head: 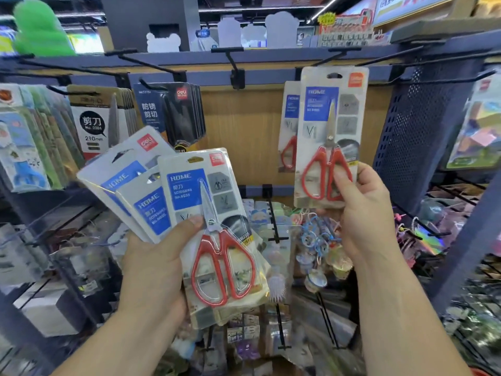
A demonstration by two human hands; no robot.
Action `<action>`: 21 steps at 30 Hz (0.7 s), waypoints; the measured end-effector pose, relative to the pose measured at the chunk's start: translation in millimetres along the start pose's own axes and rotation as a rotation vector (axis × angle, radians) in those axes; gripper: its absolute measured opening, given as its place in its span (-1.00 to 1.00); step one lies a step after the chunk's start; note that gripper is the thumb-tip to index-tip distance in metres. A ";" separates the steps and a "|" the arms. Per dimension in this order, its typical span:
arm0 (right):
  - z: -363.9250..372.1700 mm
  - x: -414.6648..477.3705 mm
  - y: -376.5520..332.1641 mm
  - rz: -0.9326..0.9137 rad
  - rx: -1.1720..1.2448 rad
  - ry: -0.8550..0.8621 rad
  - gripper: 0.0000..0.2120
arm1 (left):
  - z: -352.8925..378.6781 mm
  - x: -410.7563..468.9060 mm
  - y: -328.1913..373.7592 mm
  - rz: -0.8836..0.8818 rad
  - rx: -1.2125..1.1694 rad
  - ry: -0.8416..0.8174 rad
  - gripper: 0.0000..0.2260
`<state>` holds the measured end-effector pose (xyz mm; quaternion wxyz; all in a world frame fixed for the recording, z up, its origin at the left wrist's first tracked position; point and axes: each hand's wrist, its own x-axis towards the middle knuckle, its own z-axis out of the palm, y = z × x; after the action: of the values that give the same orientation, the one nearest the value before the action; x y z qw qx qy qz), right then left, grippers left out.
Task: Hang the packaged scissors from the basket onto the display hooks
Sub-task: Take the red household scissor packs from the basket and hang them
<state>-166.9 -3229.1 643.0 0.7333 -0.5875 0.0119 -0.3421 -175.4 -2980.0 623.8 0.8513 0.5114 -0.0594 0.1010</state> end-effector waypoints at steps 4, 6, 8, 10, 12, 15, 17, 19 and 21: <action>-6.3 7.4 2.5 0.004 -0.015 0.012 -0.90 | 8.7 -1.7 -2.9 -0.002 0.000 -0.042 -0.52; -10.1 7.4 5.3 -0.006 -0.020 -0.001 -0.89 | 11.5 -2.1 -3.5 -0.003 0.007 -0.041 -0.46; -11.9 8.3 9.0 -0.005 -0.047 -0.020 -0.87 | 14.0 -2.0 -3.8 -0.005 0.017 -0.039 -0.46; -10.6 14.6 12.4 0.019 -0.080 -0.022 -0.84 | 17.1 -1.3 -4.2 -0.012 0.027 -0.034 -0.50; -7.9 26.0 15.8 0.049 -0.117 0.003 -0.86 | 21.1 0.4 -4.4 -0.021 0.023 -0.033 -0.56; -3.1 48.3 23.5 0.113 -0.182 0.039 -0.85 | 26.6 2.1 -6.2 -0.043 0.004 -0.041 -0.56; 0.5 64.7 28.8 0.169 -0.213 0.042 -0.83 | 29.5 3.1 -6.8 -0.062 -0.014 -0.056 -0.51; 4.0 80.4 34.1 0.203 -0.232 0.058 -0.80 | 31.7 4.6 -8.7 -0.082 -0.021 -0.079 -0.49; 6.1 94.7 41.3 0.226 -0.247 0.077 -0.78 | 35.0 6.1 -10.5 -0.110 -0.044 -0.101 -0.48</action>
<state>-71.7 -3269.7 645.4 0.6882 -0.6545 0.1479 -0.2758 -167.0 -3015.0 632.5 0.8625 0.4996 -0.0763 0.0270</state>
